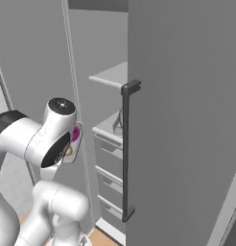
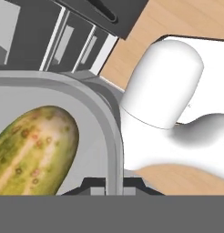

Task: Take the meat container that has the fish and place it on the second highest rack of the freezer. Then take the vegetable container that has the onion and cucumber and place it on the highest rack of the freezer.

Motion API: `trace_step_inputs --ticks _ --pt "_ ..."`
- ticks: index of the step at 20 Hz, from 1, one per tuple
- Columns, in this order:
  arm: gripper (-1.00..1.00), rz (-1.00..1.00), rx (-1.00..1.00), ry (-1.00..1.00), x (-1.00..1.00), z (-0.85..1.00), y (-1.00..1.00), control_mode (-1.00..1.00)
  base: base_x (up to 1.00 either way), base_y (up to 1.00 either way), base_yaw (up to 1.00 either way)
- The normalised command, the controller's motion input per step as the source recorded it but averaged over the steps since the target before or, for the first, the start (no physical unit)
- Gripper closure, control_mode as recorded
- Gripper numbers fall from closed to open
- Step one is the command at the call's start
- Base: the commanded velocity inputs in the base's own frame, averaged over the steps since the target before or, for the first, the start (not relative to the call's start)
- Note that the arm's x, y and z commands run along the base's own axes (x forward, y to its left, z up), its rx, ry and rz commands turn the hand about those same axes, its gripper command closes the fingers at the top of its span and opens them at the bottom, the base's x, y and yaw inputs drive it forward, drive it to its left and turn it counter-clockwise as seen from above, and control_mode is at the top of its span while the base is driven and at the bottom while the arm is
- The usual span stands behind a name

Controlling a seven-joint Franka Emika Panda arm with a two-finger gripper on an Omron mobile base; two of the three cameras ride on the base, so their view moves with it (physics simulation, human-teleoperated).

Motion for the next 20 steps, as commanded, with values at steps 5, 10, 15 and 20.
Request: trace_step_inputs --ticks 5,10,15,20 --pt "1.0 0.0 0.0 0.0 0.0 0.0 0.0 1.0 0.0 0.01 -0.23" --pt "1.0 -0.19 0.0 -0.09 0.0 0.31 0.04 -1.0 0.0 0.01 -0.04" --pt "1.0 -0.22 -0.01 -0.21 0.0 0.96 0.0 -1.0 0.0 0.0 0.0" --pt "1.0 -0.15 0.0 -0.11 0.21 0.87 -0.01 -1.0 0.0 0.0 0.0"
